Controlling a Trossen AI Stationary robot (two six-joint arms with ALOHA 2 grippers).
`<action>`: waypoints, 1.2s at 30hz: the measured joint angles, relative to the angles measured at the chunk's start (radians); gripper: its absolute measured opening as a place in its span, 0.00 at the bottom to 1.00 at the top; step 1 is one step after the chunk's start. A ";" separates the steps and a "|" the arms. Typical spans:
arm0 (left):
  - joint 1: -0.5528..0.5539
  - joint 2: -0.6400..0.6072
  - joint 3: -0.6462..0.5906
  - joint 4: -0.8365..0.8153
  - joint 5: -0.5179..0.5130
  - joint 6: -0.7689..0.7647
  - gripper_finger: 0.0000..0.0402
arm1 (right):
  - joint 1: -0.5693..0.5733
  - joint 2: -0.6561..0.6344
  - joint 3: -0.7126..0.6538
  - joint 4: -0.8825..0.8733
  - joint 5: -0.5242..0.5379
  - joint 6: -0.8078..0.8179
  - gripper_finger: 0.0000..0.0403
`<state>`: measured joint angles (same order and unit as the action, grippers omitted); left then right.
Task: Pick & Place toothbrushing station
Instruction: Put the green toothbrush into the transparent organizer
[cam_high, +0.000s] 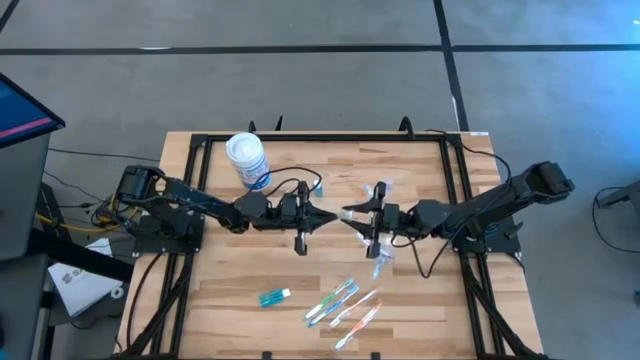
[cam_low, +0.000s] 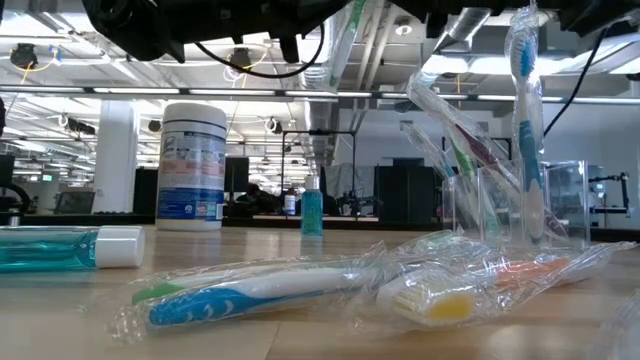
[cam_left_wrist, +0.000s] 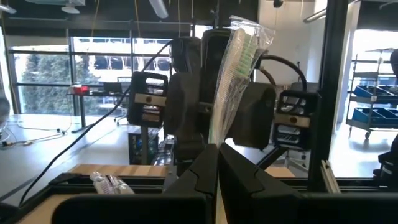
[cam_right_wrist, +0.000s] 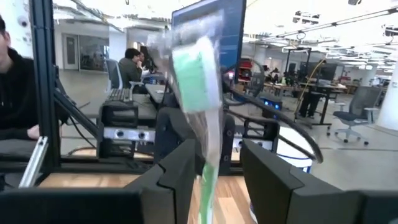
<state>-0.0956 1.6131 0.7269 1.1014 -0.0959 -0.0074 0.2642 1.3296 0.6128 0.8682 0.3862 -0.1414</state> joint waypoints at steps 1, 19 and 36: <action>0.000 0.000 0.000 0.000 0.000 0.000 0.00 | 0.000 0.012 0.011 -0.001 0.000 0.000 0.30; -0.004 0.000 -0.001 -0.001 0.004 0.000 0.00 | 0.010 0.041 0.050 0.001 0.000 -0.052 0.03; -0.008 -0.027 -0.027 -0.019 0.000 0.001 0.19 | 0.010 -0.011 0.049 -0.065 0.007 -0.053 0.01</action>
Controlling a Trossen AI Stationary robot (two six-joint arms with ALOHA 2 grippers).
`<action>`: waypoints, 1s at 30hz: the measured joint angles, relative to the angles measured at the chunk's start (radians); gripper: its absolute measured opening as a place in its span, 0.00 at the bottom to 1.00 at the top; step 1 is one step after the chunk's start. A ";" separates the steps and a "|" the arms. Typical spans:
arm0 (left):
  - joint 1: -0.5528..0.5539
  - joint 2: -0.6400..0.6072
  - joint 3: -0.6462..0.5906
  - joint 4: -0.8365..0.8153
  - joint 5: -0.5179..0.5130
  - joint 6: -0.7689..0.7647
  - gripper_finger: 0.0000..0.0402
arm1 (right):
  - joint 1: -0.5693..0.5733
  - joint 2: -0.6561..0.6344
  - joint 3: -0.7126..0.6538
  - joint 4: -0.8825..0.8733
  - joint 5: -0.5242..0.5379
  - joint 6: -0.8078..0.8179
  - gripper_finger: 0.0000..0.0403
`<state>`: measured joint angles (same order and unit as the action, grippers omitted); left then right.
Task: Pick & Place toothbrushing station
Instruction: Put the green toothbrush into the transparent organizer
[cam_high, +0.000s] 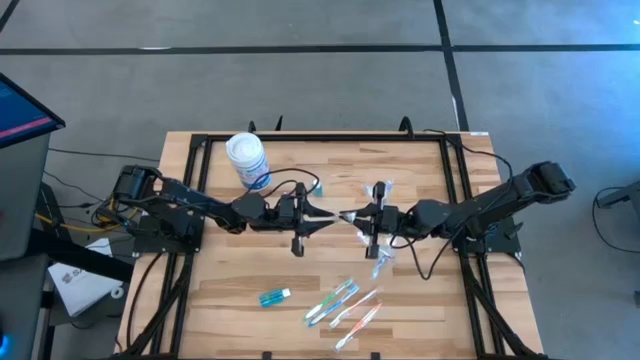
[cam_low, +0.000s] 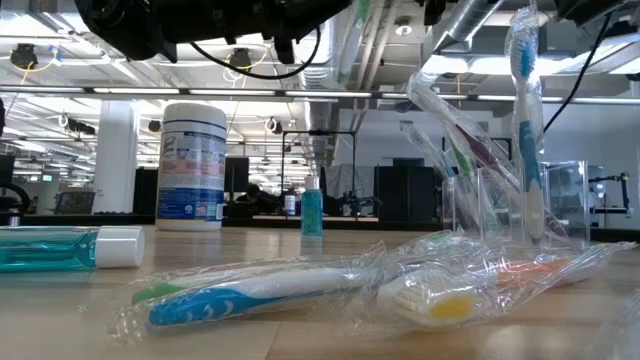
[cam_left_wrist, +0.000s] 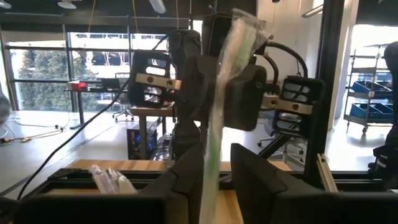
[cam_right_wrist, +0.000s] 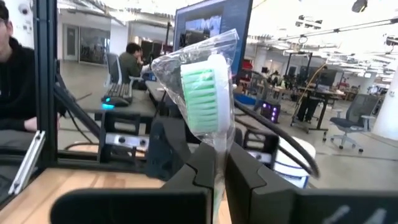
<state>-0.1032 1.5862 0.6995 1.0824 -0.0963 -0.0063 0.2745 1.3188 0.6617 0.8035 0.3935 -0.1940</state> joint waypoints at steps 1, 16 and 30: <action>0.000 -0.009 -0.008 -0.001 0.000 0.000 0.20 | 0.000 -0.013 0.000 -0.011 0.000 0.003 0.01; -0.002 -0.125 -0.143 -0.003 0.000 -0.028 0.20 | 0.012 -0.280 0.001 -0.394 0.004 0.142 0.01; -0.010 -0.125 -0.158 -0.003 0.000 -0.029 0.18 | 0.149 -0.476 0.001 -0.784 0.159 0.306 0.01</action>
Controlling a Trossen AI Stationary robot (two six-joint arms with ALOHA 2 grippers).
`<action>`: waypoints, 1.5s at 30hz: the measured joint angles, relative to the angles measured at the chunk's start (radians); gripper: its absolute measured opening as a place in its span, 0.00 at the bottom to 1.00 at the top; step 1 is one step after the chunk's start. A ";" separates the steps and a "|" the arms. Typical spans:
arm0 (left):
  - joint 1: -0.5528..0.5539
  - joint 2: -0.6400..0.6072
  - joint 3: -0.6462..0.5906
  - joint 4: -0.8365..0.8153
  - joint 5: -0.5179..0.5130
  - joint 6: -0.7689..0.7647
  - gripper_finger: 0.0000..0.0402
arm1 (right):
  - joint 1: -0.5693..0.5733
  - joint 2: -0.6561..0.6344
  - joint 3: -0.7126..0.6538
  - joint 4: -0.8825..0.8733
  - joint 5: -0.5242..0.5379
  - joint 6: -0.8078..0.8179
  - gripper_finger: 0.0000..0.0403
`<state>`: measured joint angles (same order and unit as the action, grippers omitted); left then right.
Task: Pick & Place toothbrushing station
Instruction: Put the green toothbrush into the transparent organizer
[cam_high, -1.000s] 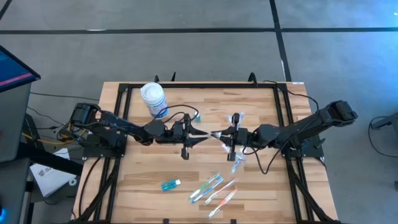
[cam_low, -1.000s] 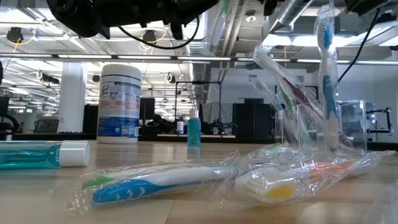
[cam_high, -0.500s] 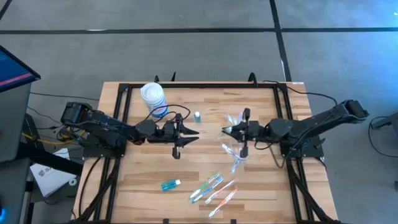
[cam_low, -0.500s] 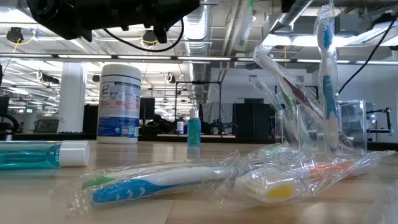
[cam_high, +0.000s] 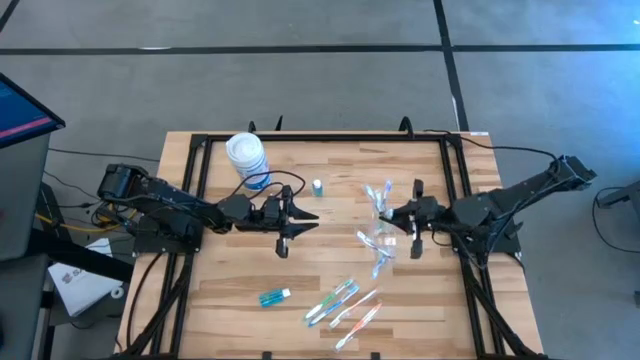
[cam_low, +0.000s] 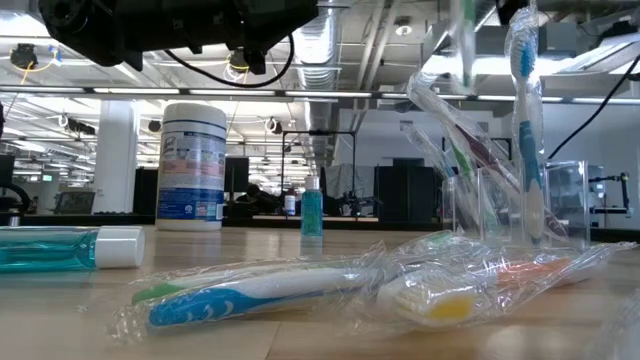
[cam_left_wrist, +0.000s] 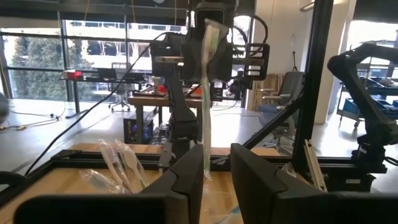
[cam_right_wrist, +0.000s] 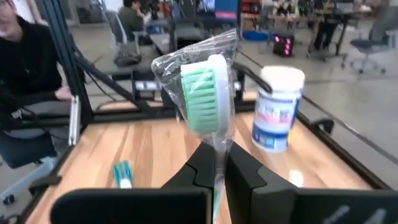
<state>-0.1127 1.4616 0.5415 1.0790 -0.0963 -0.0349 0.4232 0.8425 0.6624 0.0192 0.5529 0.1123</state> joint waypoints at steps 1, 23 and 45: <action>0.000 0.000 0.000 0.000 0.000 0.000 0.18 | 0.013 -0.005 0.000 -0.030 0.025 0.021 0.01; 0.000 0.001 0.000 -0.002 0.000 -0.007 0.18 | 0.205 0.055 -0.072 -0.269 0.268 0.416 0.01; 0.000 0.001 0.001 -0.002 0.000 -0.007 0.18 | 0.323 0.061 -0.266 -0.105 0.459 0.588 0.01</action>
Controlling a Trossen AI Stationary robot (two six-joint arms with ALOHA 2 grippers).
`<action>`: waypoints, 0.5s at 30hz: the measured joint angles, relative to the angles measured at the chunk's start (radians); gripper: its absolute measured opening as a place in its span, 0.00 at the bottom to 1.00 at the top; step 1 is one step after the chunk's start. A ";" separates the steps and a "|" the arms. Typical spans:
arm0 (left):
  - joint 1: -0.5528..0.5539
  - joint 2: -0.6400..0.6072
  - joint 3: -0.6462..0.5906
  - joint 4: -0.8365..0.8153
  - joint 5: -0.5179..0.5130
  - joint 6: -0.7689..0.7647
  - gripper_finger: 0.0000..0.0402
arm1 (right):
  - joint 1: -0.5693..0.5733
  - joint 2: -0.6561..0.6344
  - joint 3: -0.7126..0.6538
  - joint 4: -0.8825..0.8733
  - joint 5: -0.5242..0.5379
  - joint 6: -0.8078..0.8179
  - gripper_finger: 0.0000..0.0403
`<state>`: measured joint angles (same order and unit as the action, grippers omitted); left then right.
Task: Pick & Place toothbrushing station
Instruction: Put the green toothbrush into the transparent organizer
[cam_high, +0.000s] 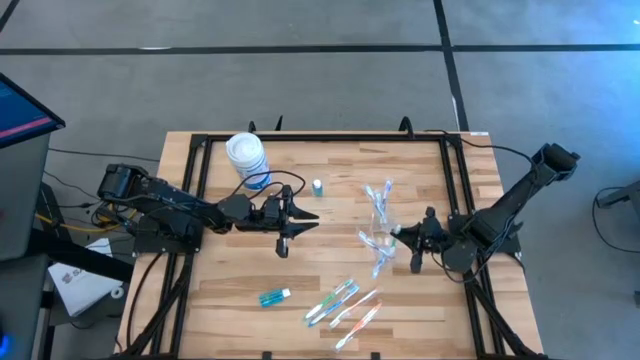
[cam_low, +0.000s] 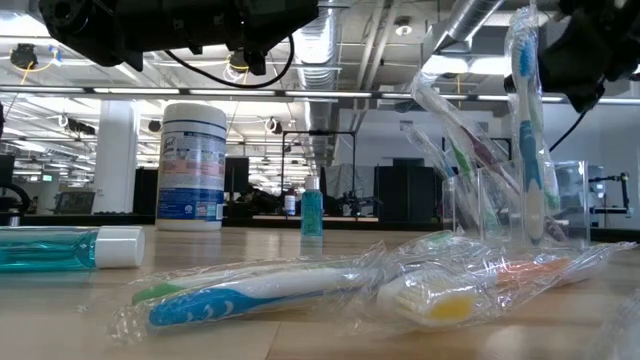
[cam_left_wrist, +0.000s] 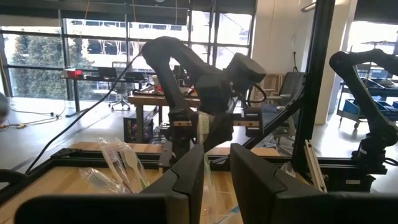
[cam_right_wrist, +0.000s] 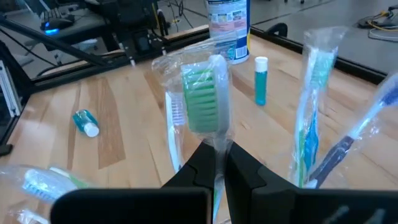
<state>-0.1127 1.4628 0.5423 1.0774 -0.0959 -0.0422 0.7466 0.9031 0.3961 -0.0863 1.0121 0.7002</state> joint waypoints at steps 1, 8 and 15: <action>0.000 0.000 0.000 0.000 0.000 0.000 0.18 | 0.000 0.000 -0.016 0.022 0.003 0.001 0.01; 0.000 0.000 0.000 0.000 0.000 0.000 0.18 | -0.001 0.027 -0.090 0.152 0.008 0.003 0.01; 0.000 0.000 0.000 0.000 0.000 0.000 0.18 | -0.023 0.099 -0.090 0.187 -0.021 0.009 0.02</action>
<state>-0.1127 1.4628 0.5423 1.0771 -0.0959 -0.0421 0.7238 1.0018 0.3061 0.1010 0.9915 0.7089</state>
